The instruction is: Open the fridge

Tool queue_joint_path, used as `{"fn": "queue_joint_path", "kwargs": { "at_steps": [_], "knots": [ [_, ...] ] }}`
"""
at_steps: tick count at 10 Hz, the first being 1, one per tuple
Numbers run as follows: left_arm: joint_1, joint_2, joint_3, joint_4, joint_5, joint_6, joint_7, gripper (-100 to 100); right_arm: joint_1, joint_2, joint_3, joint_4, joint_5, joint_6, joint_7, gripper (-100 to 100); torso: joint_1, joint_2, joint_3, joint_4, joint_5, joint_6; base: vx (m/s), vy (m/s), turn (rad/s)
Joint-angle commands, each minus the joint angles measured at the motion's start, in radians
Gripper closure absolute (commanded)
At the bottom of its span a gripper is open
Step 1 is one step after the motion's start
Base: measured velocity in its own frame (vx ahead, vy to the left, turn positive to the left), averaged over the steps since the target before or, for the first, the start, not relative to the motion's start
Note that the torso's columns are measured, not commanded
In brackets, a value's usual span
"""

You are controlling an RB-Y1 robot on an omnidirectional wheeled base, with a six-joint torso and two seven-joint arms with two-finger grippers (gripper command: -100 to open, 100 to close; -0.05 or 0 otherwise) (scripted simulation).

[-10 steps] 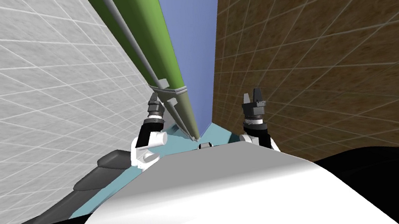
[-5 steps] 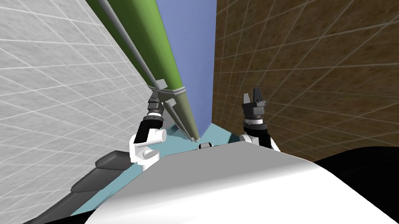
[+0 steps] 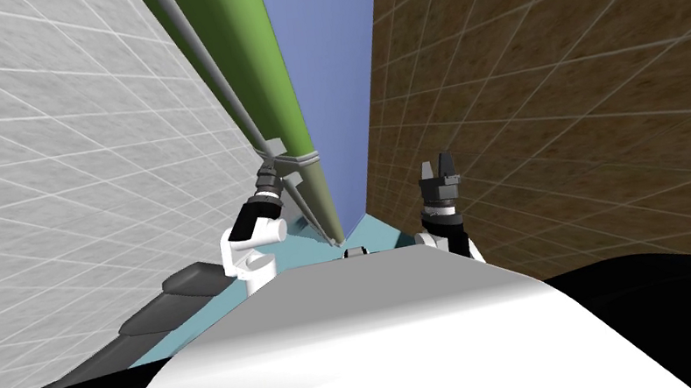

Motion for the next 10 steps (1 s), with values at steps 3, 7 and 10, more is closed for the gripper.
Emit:
{"fn": "queue_joint_path", "kwargs": {
  "at_steps": [3,7,10],
  "knots": [
    [-0.055,0.011,0.016,-0.001,0.0,0.116,-0.017,-100,0.0,0.0,0.0,0.0,0.0,0.0,0.0,0,-0.001,-0.002,-0.001,-0.001,0.0,0.001,0.016,-0.023,0.002],
    [-0.104,0.023,0.029,-0.006,-0.001,0.212,-0.031,-100,0.0,0.0,0.0,0.0,0.0,0.0,0.0,0,-0.002,-0.008,-0.007,0.0,-0.003,0.003,0.011,-0.025,0.005],
    [-0.149,0.037,0.04,-0.016,-0.003,0.3,-0.045,-100,0.0,0.0,0.0,0.0,0.0,0.0,0.0,0,-0.003,-0.015,-0.014,0.001,-0.005,0.005,0.011,-0.029,0.006]
  ]
}}
